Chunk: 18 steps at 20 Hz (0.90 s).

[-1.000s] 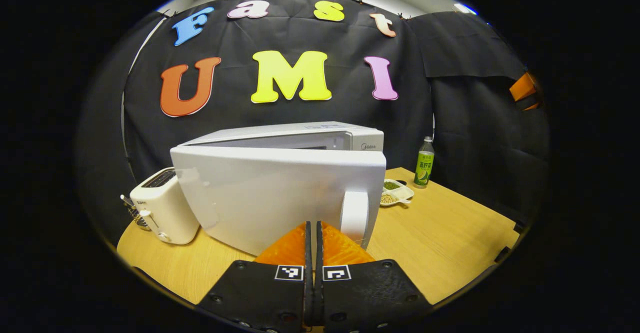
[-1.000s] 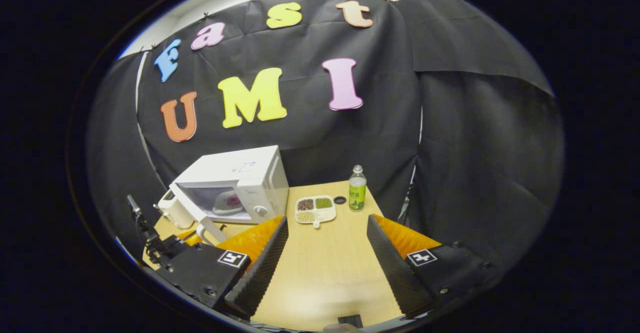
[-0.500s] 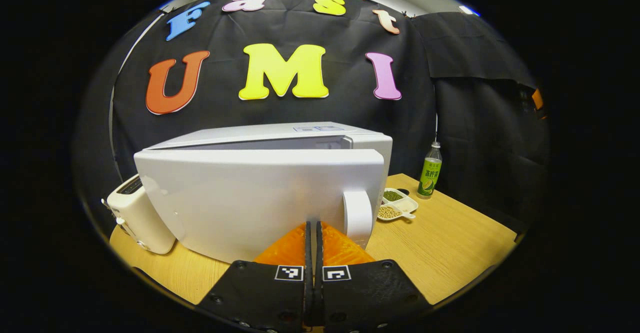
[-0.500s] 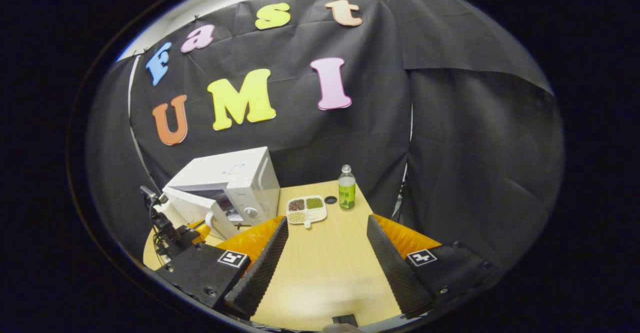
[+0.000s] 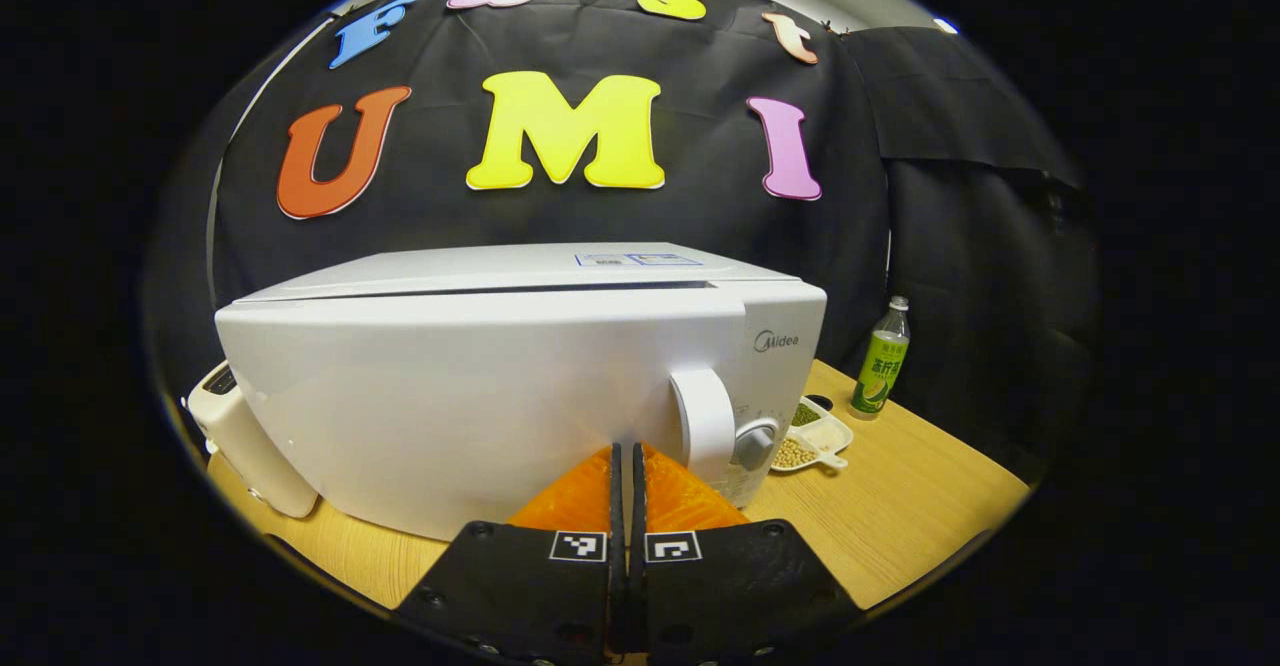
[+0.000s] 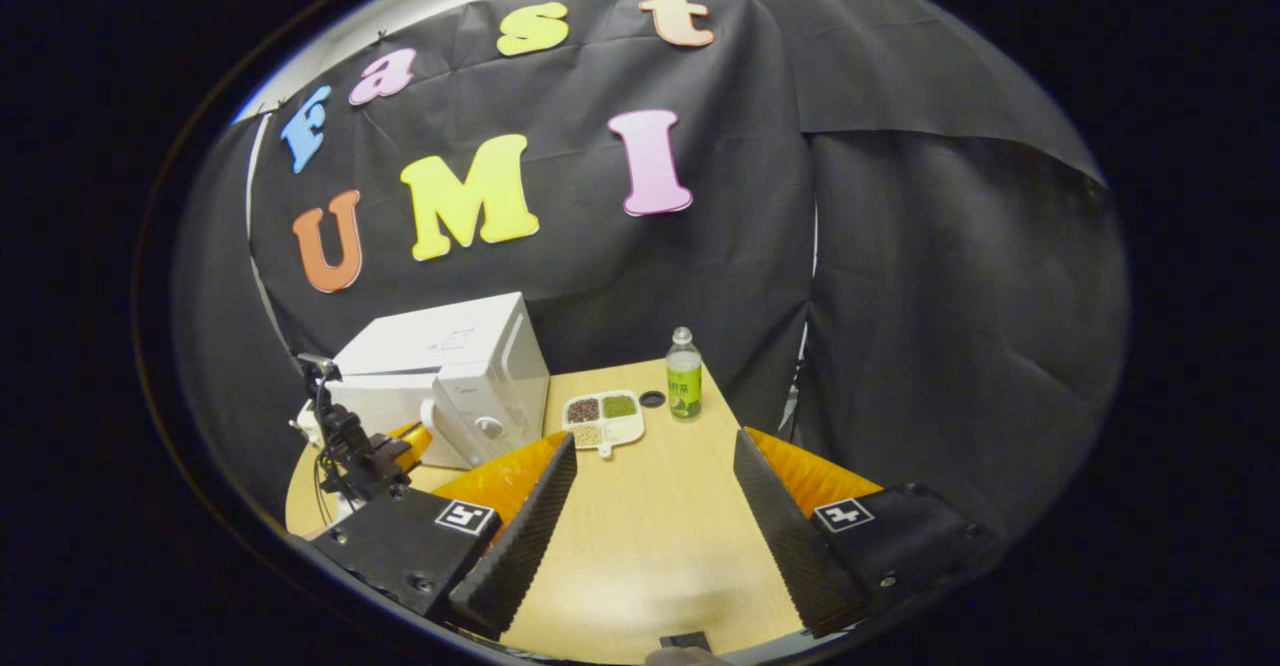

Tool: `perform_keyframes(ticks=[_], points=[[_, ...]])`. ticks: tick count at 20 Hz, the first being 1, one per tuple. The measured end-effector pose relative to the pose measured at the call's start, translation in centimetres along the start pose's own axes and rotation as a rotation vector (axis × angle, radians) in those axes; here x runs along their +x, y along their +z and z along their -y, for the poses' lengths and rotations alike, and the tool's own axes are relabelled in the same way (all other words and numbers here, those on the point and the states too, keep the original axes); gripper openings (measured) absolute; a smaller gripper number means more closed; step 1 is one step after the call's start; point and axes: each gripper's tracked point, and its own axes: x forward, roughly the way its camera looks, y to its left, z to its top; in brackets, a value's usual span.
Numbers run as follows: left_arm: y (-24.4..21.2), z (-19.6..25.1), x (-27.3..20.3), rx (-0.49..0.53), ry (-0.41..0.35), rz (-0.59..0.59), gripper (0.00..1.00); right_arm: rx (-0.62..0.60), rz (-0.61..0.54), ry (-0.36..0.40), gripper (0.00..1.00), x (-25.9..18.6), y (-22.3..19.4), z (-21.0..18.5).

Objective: Open the microwave oven with the left hand, put the food in, and close the microwave oven.

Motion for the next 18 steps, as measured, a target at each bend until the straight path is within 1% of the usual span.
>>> perform_keyframes(ticks=[2, 6, 7, 8, 9, 13, 14, 15, 18], points=[[-0.1, -0.1, 0.0, -0.003, 0.018, 0.001, 0.0, 0.0, 0.001, -0.013, 1.0, 0.2, 0.0, 0.6], [0.3, 0.0, 0.9, -0.01, 0.014, 0.009, 0.0, 0.013, 0.004, -0.018, 1.0, 0.3, -0.1, 0.9], [-0.1, -0.2, 0.5, -0.022, 0.025, -0.028, 0.0, 0.015, 0.0, -0.02, 1.0, 0.2, -0.3, 0.9], [-0.1, -0.1, 0.4, -0.027, 0.028, -0.004, 0.0, 0.015, 0.0, -0.02, 1.0, 0.3, -0.2, 0.9], [0.0, 0.0, 0.9, -0.032, 0.023, -0.015, 0.0, 0.015, 0.003, -0.019, 1.0, 0.1, -0.2, 0.8], [-0.3, 0.4, 0.2, -0.017, 0.034, -0.033, 0.0, 0.009, 0.017, -0.001, 1.0, 0.1, 0.2, -0.2], [-0.1, 0.5, -0.3, -0.017, 0.032, -0.033, 0.0, 0.006, 0.021, 0.005, 0.92, 0.1, 0.4, -0.4], [0.1, 0.4, -0.8, -0.014, 0.038, -0.03, 0.0, 0.003, 0.024, 0.01, 1.0, 0.0, 0.4, -0.7], [0.5, 1.0, -2.4, -0.02, 0.021, -0.028, 0.01, -0.012, 0.046, 0.025, 1.0, -0.3, 0.9, -1.5]])
